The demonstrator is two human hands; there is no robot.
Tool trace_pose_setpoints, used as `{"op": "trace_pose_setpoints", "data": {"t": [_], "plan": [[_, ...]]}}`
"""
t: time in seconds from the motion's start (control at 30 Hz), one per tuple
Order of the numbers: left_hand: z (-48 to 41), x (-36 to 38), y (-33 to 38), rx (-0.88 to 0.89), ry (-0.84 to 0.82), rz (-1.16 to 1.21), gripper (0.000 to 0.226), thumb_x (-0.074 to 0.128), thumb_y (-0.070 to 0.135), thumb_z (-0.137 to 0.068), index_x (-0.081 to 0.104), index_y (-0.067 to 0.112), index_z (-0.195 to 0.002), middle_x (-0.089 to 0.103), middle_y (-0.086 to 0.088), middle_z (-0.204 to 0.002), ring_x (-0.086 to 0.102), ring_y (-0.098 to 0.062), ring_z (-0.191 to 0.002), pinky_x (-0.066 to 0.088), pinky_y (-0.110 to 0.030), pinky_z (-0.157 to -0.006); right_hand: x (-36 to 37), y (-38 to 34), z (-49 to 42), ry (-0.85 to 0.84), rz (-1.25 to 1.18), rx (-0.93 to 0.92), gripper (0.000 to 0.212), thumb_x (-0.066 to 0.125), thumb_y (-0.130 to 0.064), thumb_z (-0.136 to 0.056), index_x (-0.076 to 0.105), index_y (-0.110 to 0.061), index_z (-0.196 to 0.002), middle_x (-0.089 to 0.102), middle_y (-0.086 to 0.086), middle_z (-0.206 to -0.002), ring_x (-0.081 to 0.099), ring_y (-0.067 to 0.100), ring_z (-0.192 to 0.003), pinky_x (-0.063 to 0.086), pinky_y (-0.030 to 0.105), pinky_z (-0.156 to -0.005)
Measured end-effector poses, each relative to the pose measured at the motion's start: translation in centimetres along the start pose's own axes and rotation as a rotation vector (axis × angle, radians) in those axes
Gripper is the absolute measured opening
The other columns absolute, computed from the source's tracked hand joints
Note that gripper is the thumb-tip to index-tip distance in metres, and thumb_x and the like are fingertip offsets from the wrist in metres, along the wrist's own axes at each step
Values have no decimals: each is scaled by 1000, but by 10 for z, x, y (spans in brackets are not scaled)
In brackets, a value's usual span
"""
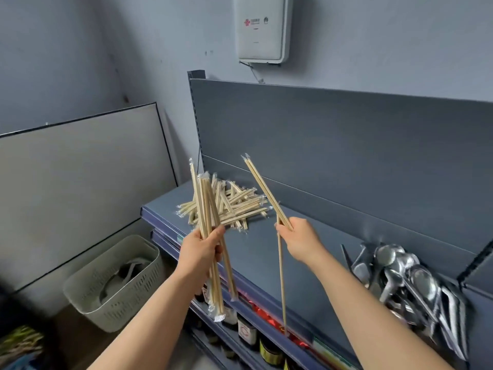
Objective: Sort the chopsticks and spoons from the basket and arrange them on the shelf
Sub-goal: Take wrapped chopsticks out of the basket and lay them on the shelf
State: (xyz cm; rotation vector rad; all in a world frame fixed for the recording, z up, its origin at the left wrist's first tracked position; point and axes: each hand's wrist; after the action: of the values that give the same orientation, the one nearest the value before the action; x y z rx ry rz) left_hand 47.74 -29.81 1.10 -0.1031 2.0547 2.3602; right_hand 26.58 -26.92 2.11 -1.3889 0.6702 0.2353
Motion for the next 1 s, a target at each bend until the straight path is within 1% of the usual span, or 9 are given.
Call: {"op": "trace_pose_setpoints", "data": {"t": [0.13, 0.3, 0.43, 0.6, 0.73, 0.83, 0.9, 0.93, 1.0], "plan": [[-64, -10, 1, -19, -8, -19, 27, 70, 33, -86, 62, 8, -87, 57, 2, -53, 52, -12, -45, 51, -34, -59, 28, -15, -48, 4, 36, 8, 26, 50, -23, -98, 54, -11, -75, 44, 0, -60, 39, 15, -54, 30, 27, -49], [-144, -2, 9, -20, -17, -32, 21, 66, 27, -90, 62, 7, -90, 56, 2, -55, 50, -9, -42, 48, -27, -48, 55, -30, -125, 7, 31, 18, 30, 51, -23, -96, 50, -17, -67, 47, -1, -60, 41, 15, -53, 32, 27, -49], [-207, 3, 10, -62, -30, -84, 24, 65, 24, -91, 61, 1, -99, 57, -4, -63, 51, -15, -49, 47, -31, -55, 78, -39, -189, -19, 51, 18, 29, 53, -21, -94, 50, -18, -65, 48, -3, -59, 43, 14, -54, 35, 28, -52], [-264, 14, -1, -96, -37, -159, 17, 62, 15, -92, 61, -2, -96, 58, -7, -62, 54, -21, -54, 50, -36, -62, 113, -37, -244, -85, 76, 42, 30, 54, -21, -94, 49, -20, -64, 48, -5, -58, 42, 12, -52, 32, 25, -47], [-295, 21, -6, -105, -75, -254, 12, 66, 16, -89, 63, 5, -91, 65, -8, -68, 61, -15, -52, 54, -29, -53, 133, -35, -269, -148, 90, 58, 23, 52, -23, -94, 53, -17, -72, 51, -1, -65, 45, 16, -58, 35, 28, -53], [-312, 21, -13, -34, -94, -414, 18, 73, 23, -84, 57, 15, -82, 65, -3, -71, 60, -12, -53, 43, -21, -43, 138, -27, -276, -141, 193, 68, 27, 45, -23, -97, 50, -18, -71, 51, 5, -80, 44, 16, -61, 33, 29, -52], [-320, 19, -18, 40, -99, -515, 27, 73, 25, -84, 47, 26, -76, 57, 7, -71, 53, -6, -56, 36, -19, -46, 139, -20, -274, -98, 258, 96, 32, 41, -22, -100, 46, -17, -68, 49, 8, -93, 47, 19, -66, 37, 30, -57], [-323, 17, -21, 65, -100, -556, 31, 72, 26, -85, 43, 29, -76, 52, 12, -72, 49, -2, -58, 33, -17, -47, 139, -16, -272, -76, 264, 113, 31, 39, -21, -101, 50, -15, -72, 50, 9, -100, 50, 20, -72, 40, 31, -64], [-329, 13, -26, 94, -107, -626, 31, 69, 26, -86, 40, 28, -75, 48, 13, -71, 46, -2, -59, 30, -17, -48, 140, -10, -266, -37, 277, 138, 28, 36, -20, -102, 63, -10, -99, 51, 11, -115, 55, 24, -95, 44, 33, -84]]}}
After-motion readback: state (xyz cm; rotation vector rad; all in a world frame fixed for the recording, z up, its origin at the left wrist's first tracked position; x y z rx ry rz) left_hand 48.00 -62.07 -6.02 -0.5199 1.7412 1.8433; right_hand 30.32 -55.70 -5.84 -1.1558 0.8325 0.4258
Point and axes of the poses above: each hand's wrist, its own z-axis away from the middle knuckle, its own x-axis out of the palm, y = z × x
